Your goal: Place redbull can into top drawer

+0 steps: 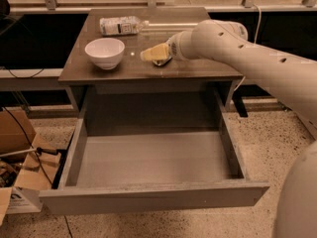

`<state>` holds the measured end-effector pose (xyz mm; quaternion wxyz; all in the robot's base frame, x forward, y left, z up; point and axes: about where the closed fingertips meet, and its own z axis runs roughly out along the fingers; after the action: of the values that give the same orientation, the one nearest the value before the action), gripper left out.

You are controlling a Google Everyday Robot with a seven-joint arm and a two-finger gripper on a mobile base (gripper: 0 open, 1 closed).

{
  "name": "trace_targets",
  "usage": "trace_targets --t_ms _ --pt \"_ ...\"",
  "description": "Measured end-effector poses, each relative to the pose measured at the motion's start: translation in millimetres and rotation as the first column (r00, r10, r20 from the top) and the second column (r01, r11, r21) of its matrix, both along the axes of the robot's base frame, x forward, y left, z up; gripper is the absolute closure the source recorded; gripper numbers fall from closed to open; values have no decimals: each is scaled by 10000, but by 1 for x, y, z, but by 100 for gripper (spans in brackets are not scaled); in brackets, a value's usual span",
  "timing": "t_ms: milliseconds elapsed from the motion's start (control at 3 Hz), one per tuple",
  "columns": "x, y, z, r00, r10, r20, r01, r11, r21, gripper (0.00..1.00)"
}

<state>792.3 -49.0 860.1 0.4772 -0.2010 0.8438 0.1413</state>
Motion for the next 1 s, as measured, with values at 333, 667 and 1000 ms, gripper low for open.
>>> trace_targets --t_ms 333,667,1000 --pt "18 4 -21 9995 -319 -43 320 9990 327 3" --pt "30 11 -34 9986 -526 -56 529 9966 629 30" --pt "32 14 -35 9981 -618 -2 617 9955 720 53"
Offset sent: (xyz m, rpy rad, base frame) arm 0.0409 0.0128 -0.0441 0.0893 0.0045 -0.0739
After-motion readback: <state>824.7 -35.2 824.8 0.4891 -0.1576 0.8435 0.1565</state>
